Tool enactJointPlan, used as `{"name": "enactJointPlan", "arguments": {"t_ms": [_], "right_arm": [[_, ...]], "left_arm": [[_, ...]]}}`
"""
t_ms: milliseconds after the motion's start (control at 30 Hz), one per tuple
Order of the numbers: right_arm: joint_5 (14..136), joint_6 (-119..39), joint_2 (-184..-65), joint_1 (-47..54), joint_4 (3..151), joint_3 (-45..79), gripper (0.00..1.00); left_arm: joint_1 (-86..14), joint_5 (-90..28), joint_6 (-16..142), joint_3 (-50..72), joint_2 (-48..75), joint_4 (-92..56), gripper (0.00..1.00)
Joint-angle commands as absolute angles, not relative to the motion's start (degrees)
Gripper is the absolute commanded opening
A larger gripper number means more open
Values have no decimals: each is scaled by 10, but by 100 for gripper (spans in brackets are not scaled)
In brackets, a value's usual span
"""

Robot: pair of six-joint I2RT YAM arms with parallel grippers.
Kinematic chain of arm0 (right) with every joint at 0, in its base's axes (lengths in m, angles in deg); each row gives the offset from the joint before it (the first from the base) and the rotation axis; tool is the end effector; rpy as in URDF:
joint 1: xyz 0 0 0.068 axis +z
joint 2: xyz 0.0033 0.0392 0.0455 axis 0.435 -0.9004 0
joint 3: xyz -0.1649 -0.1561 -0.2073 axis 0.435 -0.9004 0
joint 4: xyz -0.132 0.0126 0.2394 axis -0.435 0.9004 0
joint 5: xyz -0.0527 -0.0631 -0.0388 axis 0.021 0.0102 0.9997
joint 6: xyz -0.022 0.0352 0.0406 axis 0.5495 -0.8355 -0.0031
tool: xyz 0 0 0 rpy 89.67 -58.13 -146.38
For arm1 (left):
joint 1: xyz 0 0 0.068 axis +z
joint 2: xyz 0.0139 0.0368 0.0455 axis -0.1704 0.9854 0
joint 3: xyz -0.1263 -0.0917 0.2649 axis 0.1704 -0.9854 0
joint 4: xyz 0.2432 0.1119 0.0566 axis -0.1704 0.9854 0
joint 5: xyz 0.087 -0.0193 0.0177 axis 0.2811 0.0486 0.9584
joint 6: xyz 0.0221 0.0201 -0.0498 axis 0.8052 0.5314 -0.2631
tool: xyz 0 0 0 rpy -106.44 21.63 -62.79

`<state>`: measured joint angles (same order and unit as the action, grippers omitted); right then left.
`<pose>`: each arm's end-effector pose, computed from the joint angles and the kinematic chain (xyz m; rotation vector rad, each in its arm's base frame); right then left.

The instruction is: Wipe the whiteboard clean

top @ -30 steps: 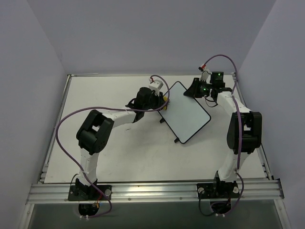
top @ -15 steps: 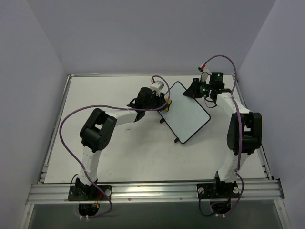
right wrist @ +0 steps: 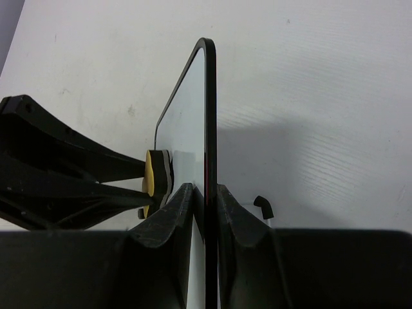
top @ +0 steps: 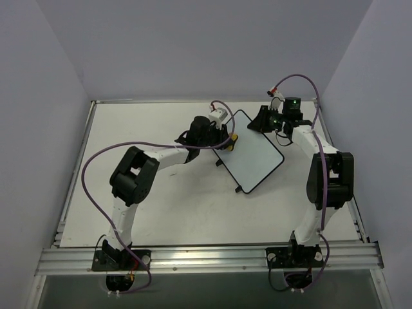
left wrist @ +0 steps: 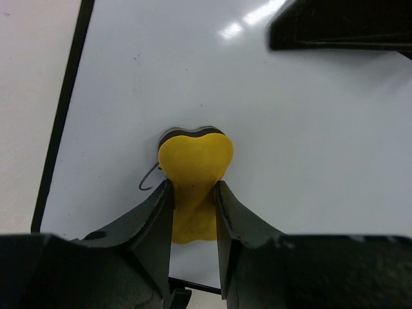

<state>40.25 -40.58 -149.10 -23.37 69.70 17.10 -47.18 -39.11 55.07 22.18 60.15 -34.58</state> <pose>0.4479 0.0468 0.2856 -0.4005 1.9118 0.8344 0.4107 -0.3284 0.2134 0.5201 1.9505 -0.9197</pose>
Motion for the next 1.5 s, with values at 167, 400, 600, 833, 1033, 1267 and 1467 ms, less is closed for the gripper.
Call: {"name": "enactJointPlan", "arguments": {"t_ms": [167, 400, 600, 833, 1033, 1267, 1467], "right_arm": [[405, -376, -1472, -202, 725, 153, 0], [406, -376, -1471, -201, 721, 151, 0], [406, -379, -1470, -198, 715, 145, 0], [408, -379, -1465, -196, 706, 136, 0], [407, -386, -1458, -196, 688, 118, 0], [406, -396, -1457, -189, 671, 109, 0], [409, -398, -1453, -185, 666, 102, 0]], "left_arm": [[-423, -368, 541, 283, 635, -309, 2], [-426, -378, 544, 271, 635, -323, 2], [-459, -389, 549, 241, 623, -363, 2], [-530, -375, 552, 175, 603, -432, 2], [-576, -355, 566, 112, 567, -481, 2], [-628, -335, 570, 65, 543, -497, 2], [-683, -312, 585, 44, 542, -510, 2]]}}
